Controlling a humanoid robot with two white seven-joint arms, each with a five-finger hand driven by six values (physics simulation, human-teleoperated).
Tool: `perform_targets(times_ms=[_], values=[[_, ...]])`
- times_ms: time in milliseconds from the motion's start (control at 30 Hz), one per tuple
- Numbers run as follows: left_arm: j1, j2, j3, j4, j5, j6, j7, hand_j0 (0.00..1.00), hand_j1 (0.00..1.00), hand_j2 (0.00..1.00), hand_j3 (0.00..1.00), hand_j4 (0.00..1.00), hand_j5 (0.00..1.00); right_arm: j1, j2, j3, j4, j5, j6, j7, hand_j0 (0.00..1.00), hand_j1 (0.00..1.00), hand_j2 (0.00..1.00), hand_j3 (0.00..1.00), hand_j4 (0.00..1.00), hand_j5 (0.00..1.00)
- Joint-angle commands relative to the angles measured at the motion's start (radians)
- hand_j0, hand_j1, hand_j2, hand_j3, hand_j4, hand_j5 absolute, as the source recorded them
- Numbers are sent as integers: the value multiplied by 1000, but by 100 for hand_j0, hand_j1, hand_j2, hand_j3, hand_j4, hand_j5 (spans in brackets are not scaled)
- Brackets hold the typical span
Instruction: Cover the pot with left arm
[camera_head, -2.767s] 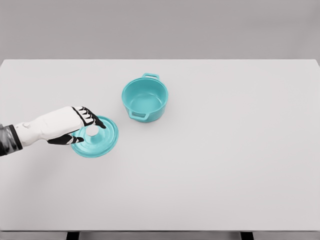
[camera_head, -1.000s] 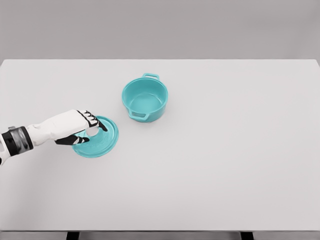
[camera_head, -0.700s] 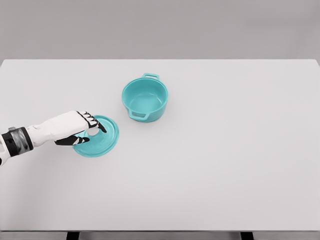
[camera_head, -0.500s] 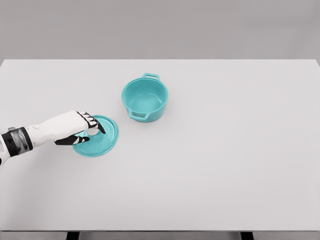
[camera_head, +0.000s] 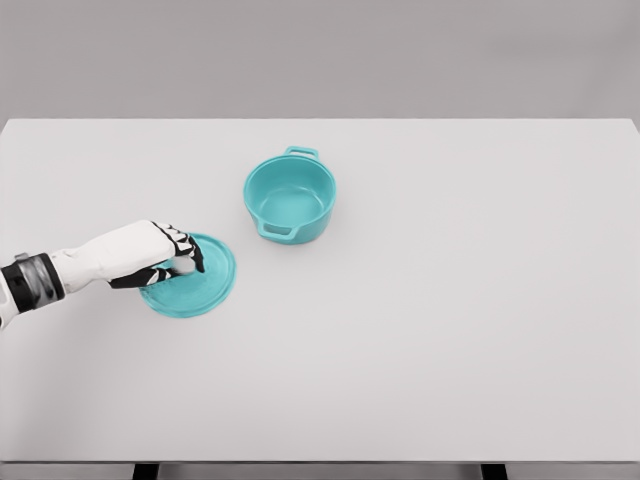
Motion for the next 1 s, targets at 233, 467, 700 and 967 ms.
perform_targets(times_ms=[233, 467, 700, 967], values=[[-9, 11, 5, -12, 9, 1, 0, 49, 49, 49, 49, 49, 49, 0, 0, 0, -1, 0, 0, 0, 100, 100, 100, 100, 100, 100], [-23, 49, 2, -35, 39, 1, 0, 48, 48, 48, 48, 48, 48, 0, 0, 0, -1, 0, 0, 0, 100, 100, 100, 100, 100, 100], [-38, 49, 11, -30, 45, 1, 0, 48, 48, 48, 48, 48, 48, 0, 0, 0, -1, 0, 0, 0, 100, 100, 100, 100, 100, 100], [-64, 48, 13, -24, 131, 1, 0, 48, 48, 48, 48, 48, 48, 0, 0, 0, -1, 0, 0, 0, 100, 100, 100, 100, 100, 100]])
